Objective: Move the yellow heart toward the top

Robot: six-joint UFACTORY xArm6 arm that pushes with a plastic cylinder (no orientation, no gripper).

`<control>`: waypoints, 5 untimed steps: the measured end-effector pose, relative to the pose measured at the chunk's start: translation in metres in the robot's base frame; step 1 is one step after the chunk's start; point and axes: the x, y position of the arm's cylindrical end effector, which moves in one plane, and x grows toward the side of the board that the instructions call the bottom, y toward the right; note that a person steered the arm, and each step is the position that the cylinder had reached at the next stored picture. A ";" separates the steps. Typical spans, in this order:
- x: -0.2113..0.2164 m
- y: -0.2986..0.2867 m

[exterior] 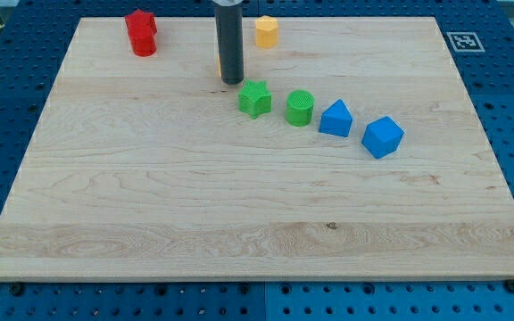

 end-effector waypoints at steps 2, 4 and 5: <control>-0.041 -0.001; -0.059 -0.003; -0.059 -0.008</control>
